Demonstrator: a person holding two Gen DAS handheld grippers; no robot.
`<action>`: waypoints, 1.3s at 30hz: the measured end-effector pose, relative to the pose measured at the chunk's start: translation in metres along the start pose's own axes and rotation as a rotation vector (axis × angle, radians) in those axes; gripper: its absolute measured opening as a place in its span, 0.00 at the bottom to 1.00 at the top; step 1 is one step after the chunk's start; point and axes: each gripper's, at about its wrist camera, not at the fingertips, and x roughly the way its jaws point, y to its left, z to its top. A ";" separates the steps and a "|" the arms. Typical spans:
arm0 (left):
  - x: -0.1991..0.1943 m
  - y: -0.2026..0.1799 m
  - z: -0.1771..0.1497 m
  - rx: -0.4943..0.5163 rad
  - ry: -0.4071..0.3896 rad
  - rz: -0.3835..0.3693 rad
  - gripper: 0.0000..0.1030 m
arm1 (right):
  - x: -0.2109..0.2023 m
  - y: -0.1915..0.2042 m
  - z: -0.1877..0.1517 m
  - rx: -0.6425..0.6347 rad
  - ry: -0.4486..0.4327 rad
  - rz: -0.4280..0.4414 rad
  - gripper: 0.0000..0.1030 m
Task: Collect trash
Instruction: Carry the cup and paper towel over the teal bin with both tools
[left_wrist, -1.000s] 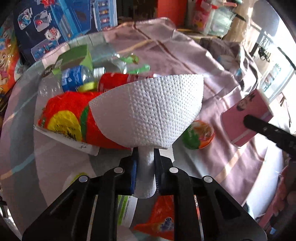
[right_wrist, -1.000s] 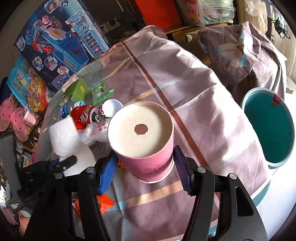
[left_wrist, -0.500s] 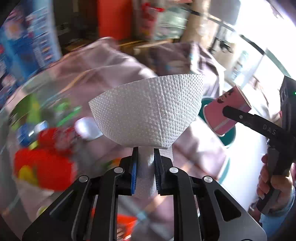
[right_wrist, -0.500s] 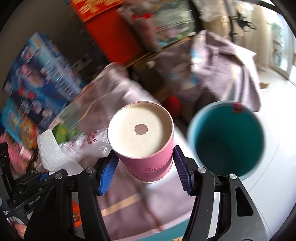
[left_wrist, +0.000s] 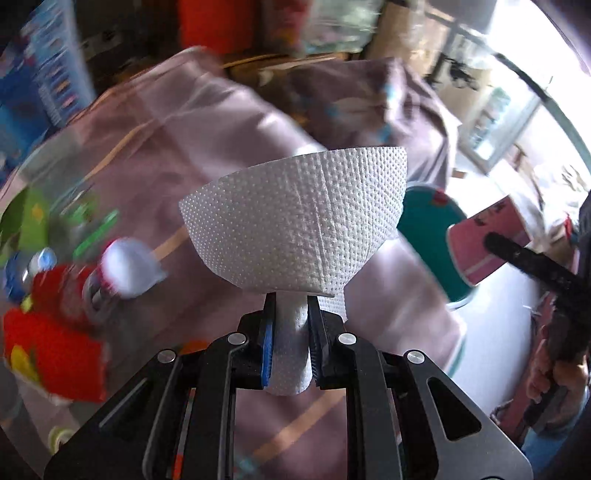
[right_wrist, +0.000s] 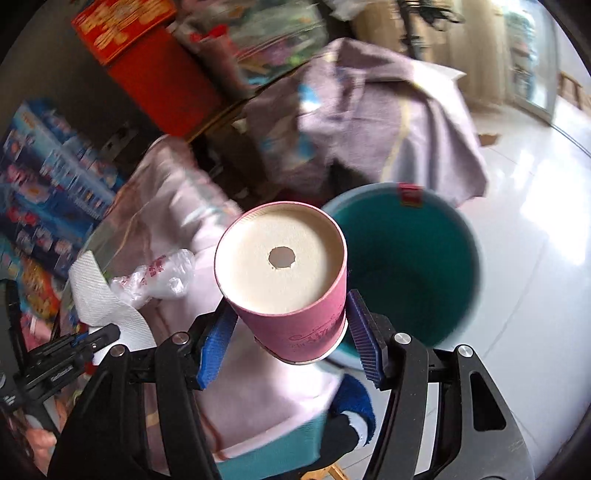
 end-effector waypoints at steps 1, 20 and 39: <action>-0.001 0.007 -0.002 -0.012 0.006 0.012 0.18 | 0.004 0.010 0.000 -0.020 0.008 0.022 0.56; -0.020 0.045 -0.019 -0.085 -0.032 0.049 0.03 | 0.022 0.061 -0.011 -0.081 0.052 0.076 0.56; 0.045 -0.147 0.057 0.290 -0.017 -0.187 0.04 | 0.001 -0.089 0.036 0.169 -0.007 -0.131 0.57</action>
